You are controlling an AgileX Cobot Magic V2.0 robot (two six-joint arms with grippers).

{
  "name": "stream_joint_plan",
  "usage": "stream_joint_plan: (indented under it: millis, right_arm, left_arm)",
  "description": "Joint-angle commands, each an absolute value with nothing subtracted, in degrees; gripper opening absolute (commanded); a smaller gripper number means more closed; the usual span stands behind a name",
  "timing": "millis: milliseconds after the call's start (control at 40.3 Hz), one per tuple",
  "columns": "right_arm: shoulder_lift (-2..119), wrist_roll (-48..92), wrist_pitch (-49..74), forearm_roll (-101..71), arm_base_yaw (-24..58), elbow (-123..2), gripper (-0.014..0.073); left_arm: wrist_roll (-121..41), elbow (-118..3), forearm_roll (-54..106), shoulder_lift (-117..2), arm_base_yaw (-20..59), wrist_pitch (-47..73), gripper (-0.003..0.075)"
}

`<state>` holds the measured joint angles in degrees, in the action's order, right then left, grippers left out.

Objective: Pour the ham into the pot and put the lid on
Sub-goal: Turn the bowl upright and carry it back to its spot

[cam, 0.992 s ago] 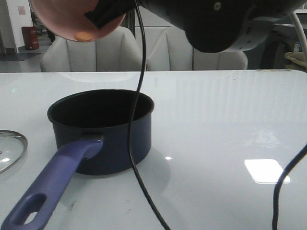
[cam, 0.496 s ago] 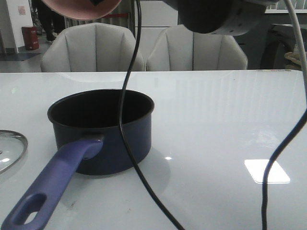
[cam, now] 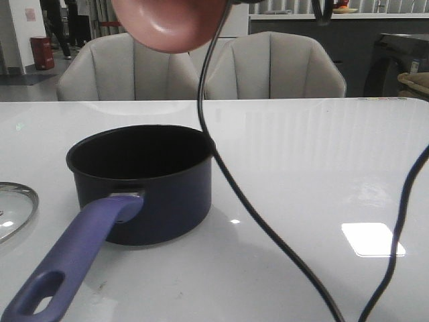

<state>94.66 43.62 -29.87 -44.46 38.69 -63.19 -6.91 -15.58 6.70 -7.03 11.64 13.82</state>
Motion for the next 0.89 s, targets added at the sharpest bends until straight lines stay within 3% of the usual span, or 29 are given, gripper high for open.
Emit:
stream_joint_plan:
  millis: [0, 149, 595, 868]
  right_arm:
    - [88.6, 46.8, -20.1, -43.3, 36.8, -64.8, 0.0138]
    - [85.4, 54.1, -8.1, -43.4, 33.4, -64.8, 0.0138]
    - [81.7, 54.2, 13.6, -44.3, 17.9, -64.7, 0.0138]
    - [81.8, 51.9, 18.7, -41.6, 11.8, -64.7, 0.0138]
  left_arm:
    - [-6.9, -17.1, 7.2, -7.7, 11.9, 9.4, 0.0629]
    - [-6.9, -17.1, 7.2, -7.7, 11.9, 9.4, 0.0629]
    - [-6.9, -17.1, 7.2, -7.7, 11.9, 9.4, 0.0629]
    - [-6.9, -17.1, 7.2, -7.7, 11.9, 9.4, 0.0629]
